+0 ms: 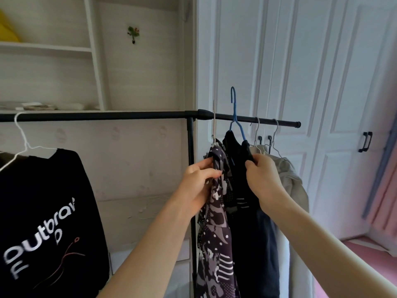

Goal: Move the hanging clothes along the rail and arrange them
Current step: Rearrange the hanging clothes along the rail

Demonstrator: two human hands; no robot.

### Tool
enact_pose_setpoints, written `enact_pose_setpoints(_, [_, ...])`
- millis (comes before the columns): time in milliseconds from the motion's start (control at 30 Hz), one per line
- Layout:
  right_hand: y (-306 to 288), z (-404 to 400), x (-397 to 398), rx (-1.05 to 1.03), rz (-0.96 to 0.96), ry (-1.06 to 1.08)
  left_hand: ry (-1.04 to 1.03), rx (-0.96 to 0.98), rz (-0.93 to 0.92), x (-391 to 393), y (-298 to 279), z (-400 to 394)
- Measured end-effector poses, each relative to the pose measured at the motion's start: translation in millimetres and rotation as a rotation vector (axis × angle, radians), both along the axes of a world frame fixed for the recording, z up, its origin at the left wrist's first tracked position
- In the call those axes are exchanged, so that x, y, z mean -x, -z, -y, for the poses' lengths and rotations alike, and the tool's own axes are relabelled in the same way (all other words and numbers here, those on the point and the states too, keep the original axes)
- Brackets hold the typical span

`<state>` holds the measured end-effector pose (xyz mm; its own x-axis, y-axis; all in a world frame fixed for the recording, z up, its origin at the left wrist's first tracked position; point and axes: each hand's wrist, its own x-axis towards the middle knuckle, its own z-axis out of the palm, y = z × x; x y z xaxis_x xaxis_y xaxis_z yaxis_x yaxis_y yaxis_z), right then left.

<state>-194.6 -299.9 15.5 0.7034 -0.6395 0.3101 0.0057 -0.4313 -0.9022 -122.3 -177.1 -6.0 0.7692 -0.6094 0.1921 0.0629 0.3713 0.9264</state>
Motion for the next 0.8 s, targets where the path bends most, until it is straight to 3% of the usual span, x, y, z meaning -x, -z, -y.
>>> enact_pose_setpoints(600, [-17.8, -187.5, 22.1, 0.065, 0.009, 0.010, -0.062, -0.093, 0.063, 5.7, -22.1, -200.1])
enact_pose_setpoints(800, [-23.5, -251.2, 5.8, 0.088, 0.008, -0.030, -0.194, -0.135, 0.058, -5.8, -23.0, -273.4])
